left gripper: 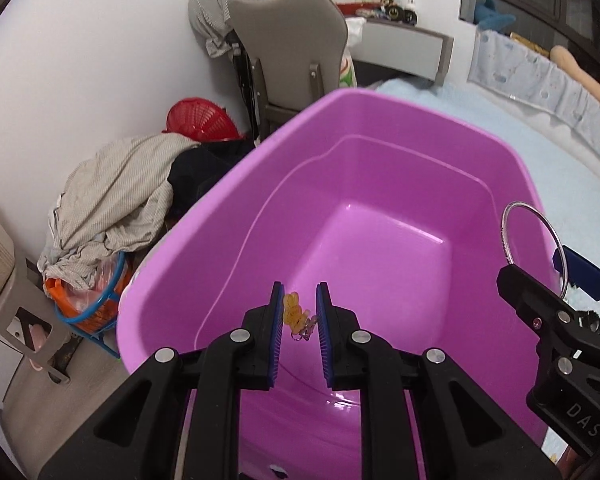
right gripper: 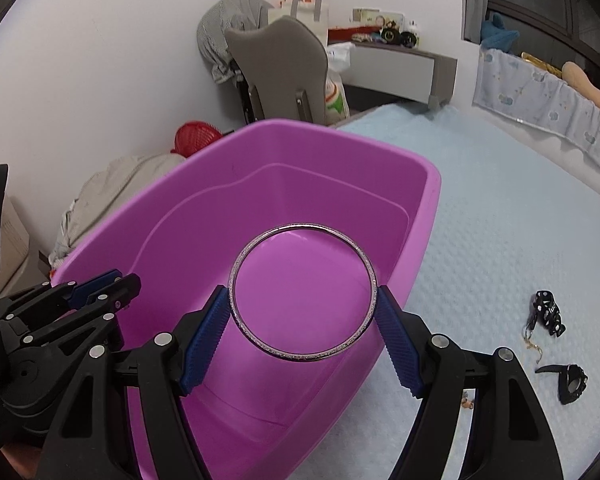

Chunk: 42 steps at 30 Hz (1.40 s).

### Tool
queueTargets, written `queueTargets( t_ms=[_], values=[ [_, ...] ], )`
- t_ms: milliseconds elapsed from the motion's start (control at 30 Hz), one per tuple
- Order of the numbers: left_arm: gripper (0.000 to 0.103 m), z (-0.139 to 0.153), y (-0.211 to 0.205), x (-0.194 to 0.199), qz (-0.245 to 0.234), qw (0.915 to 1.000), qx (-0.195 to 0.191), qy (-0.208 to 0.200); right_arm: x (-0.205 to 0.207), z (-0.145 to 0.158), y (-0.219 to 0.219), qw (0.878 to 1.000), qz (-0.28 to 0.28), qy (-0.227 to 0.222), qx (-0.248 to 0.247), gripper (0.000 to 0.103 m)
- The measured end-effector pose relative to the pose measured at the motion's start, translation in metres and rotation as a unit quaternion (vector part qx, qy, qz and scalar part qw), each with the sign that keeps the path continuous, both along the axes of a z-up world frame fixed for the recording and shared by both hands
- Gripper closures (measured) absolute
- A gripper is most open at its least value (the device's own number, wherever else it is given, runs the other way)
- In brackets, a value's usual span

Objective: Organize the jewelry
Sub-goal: 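Carry the bangle in the right tool and the charm in the left tool over the pink tub, then open the right tool over the tub while the left tool releases the flower charm into it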

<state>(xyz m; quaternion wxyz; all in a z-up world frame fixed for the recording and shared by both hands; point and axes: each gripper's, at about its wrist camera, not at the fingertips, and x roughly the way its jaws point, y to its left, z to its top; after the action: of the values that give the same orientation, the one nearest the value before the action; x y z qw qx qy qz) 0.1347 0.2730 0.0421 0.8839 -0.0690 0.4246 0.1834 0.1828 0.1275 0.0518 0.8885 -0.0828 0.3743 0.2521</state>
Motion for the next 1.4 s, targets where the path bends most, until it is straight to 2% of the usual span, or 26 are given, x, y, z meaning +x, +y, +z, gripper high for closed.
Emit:
queueTargets(
  t_ms=[233, 533, 600, 633, 667, 733, 867, 1400],
  values=[
    [0.086, -0.012, 0.005, 0.004, 0.006, 0.9997, -0.006, 0.024, 0.004, -0.003, 0.009, 1.0, 0.005, -0.004, -0.019, 0.032],
    [0.083, -0.012, 0.003, 0.006, 0.009, 0.9995, 0.001, 0.03, 0.006, -0.001, 0.014, 1.0, 0.009, -0.007, -0.028, 0.031],
    [0.067, -0.011, 0.001, 0.006, 0.007, 0.9996, 0.001, 0.027, 0.005, 0.001, 0.013, 0.999, 0.007, -0.012, -0.03, 0.031],
    [0.047, -0.009, 0.0, 0.004, 0.006, 0.9997, 0.005, 0.021, 0.005, 0.002, 0.012, 0.999, 0.006, -0.015, -0.031, 0.031],
    [0.035, -0.007, 0.0, 0.003, 0.01, 0.9998, 0.006, 0.016, 0.005, 0.002, 0.011, 0.999, 0.005, -0.015, -0.031, 0.031],
    [0.036, -0.005, 0.001, 0.0, 0.015, 0.9999, -0.001, 0.006, 0.006, 0.004, 0.009, 1.0, 0.004, -0.014, -0.028, 0.031],
    [0.035, -0.007, 0.002, 0.001, 0.018, 0.9997, -0.007, 0.011, 0.005, 0.007, 0.003, 1.0, -0.001, -0.016, -0.02, 0.031],
    [0.027, 0.005, -0.01, -0.013, 0.008, 0.9999, 0.007, -0.007, -0.012, 0.02, -0.013, 1.0, -0.007, -0.028, 0.001, 0.031]
  ],
)
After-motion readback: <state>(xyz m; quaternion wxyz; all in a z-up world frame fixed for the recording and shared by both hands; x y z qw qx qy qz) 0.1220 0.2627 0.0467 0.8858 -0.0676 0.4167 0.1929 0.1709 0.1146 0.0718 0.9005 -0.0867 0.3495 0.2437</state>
